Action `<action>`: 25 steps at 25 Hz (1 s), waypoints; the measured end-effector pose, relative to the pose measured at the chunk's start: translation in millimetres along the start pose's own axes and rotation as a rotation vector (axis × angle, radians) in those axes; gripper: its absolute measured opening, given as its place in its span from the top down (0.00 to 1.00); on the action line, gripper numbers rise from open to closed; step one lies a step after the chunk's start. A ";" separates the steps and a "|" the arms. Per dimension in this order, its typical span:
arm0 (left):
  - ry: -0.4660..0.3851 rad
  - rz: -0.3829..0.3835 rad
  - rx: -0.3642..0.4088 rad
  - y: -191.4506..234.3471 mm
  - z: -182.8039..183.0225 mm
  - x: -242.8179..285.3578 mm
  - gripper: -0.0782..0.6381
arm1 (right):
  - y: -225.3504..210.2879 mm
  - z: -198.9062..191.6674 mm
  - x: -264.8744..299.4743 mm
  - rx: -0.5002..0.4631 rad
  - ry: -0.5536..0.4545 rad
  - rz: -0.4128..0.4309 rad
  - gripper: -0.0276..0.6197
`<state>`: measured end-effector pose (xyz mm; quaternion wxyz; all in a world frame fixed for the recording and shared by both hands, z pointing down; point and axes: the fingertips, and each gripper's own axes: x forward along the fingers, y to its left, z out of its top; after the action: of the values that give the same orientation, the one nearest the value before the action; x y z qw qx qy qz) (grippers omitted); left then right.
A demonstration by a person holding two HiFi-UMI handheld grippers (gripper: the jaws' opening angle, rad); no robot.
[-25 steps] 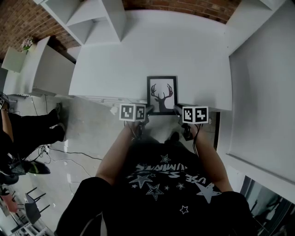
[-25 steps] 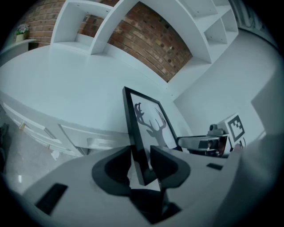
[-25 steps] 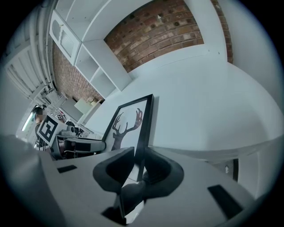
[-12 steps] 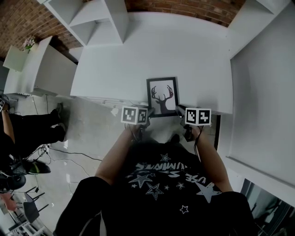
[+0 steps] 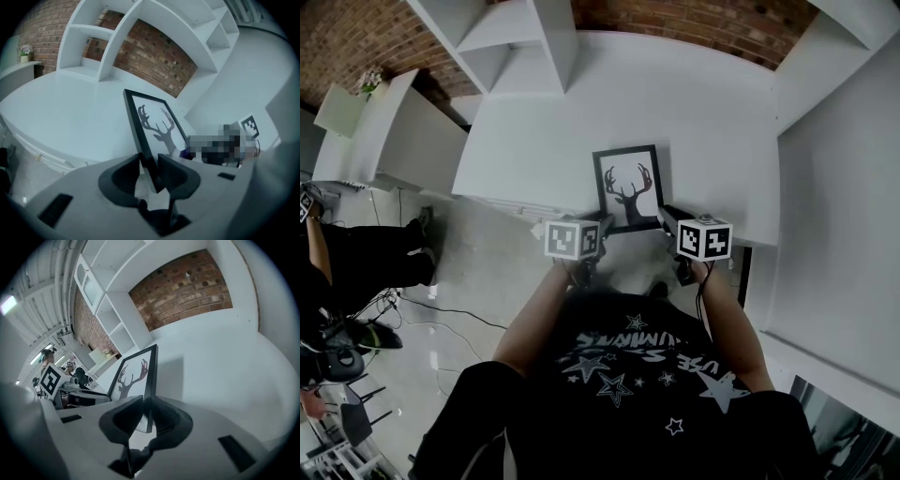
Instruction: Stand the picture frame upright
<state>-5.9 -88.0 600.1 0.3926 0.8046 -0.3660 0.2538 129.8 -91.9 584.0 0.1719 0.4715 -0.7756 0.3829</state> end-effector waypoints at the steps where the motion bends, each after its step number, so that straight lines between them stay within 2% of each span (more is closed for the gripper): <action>1: -0.018 0.007 0.007 3.0 5.9 -3.2 0.71 | 3.9 6.7 2.8 -0.017 -0.012 0.008 0.86; 9: -0.155 0.037 0.020 36.3 51.4 -29.7 0.71 | 36.9 57.3 31.0 -0.089 -0.091 0.046 0.86; 18: -0.276 0.046 0.085 86.0 112.1 -63.2 0.71 | 81.2 115.1 70.8 -0.137 -0.191 0.051 0.86; 25: -0.305 0.034 0.177 124.6 155.1 -79.7 0.71 | 108.3 148.3 99.3 -0.136 -0.284 0.013 0.86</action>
<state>-133.4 -236.5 512.9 0.2557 0.8590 -0.4110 0.1666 1.1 -235.1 503.5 0.0897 0.5030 -0.8194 0.2600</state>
